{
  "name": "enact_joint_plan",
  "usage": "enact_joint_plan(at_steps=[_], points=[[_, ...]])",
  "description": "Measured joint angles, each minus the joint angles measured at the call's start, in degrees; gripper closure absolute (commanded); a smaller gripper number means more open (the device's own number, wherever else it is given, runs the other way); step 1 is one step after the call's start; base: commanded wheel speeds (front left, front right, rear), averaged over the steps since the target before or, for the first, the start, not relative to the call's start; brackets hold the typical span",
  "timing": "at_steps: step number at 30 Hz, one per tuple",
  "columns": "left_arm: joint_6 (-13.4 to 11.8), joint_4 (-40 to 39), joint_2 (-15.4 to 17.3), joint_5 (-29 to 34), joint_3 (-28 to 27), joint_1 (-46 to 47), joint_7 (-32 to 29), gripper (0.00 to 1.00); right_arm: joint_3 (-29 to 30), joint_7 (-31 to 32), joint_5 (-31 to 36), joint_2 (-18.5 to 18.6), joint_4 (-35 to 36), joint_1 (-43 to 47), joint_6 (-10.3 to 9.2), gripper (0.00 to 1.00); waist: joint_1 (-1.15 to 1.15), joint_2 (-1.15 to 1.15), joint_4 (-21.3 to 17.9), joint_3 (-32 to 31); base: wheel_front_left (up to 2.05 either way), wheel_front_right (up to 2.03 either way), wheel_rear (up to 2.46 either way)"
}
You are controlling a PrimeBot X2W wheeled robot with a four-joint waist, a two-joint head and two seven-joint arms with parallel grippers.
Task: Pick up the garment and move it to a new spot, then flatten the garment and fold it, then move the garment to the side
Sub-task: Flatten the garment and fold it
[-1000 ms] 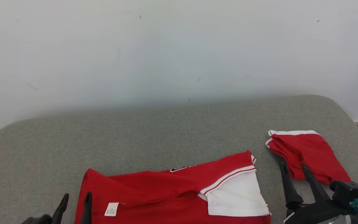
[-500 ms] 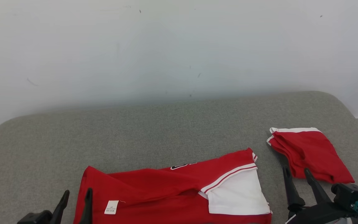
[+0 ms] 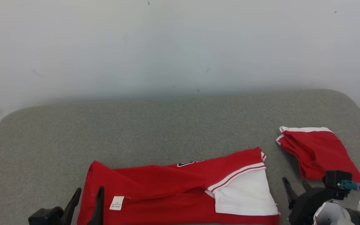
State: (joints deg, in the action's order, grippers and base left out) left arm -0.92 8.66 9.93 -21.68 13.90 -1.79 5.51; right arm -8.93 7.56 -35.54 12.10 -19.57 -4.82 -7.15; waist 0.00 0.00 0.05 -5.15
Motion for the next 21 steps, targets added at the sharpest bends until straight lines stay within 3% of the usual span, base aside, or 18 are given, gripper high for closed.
enact_joint_plan(at_steps=[10, 21], points=[[0.52, -0.46, 0.05, 0.35, 1.35, 1.22, -1.47, 0.0, 2.58, 13.81, 0.98, -2.81, -13.25, -11.33, -0.16, 0.0, 0.0, 0.0, 3.6, 1.76, 0.0, 0.0, 0.0], [1.45, -0.38, 0.12, 0.75, 2.56, 2.64, -2.05, 0.0, 4.74, 18.26, 2.01, -5.36, -21.28, -14.58, -0.16, 0.0, 0.0, 0.0, 6.34, 2.48, 0.0, 0.0, 0.0]])
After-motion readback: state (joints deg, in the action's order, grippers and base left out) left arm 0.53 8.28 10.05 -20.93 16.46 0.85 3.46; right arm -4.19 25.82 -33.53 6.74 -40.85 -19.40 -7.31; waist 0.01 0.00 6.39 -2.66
